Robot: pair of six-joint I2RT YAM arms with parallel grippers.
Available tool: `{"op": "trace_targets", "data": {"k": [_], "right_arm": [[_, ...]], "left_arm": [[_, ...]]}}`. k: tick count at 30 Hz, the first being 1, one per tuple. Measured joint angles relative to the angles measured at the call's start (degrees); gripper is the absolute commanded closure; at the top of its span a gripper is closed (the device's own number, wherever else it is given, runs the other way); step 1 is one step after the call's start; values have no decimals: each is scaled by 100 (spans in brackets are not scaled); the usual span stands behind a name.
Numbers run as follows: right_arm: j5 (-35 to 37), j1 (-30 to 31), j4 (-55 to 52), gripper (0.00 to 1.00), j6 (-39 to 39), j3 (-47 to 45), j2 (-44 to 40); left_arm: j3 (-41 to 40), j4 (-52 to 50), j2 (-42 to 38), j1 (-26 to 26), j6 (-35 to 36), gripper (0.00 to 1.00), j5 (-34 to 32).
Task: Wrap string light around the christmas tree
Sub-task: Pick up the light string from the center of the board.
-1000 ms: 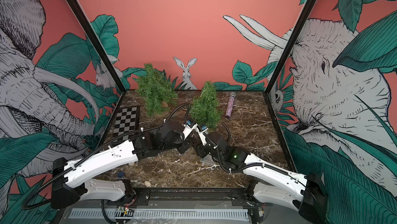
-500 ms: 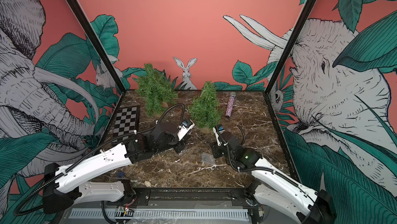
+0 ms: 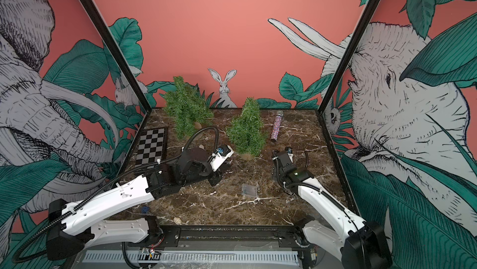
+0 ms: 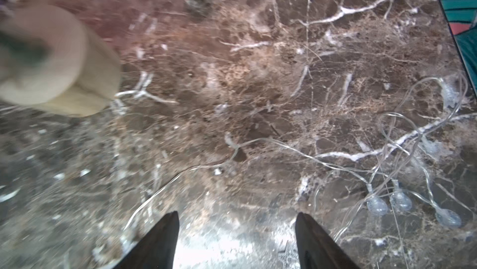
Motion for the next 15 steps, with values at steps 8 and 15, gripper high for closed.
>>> {"op": "trace_targets", "data": {"k": [8, 15], "right_arm": [[28, -46, 719, 33, 323, 11, 1143], [232, -79, 1292, 38, 621, 173, 1947]], "left_arm": [[-72, 39, 0, 0, 9, 100, 4], [-114, 81, 0, 0, 24, 100, 9]]}}
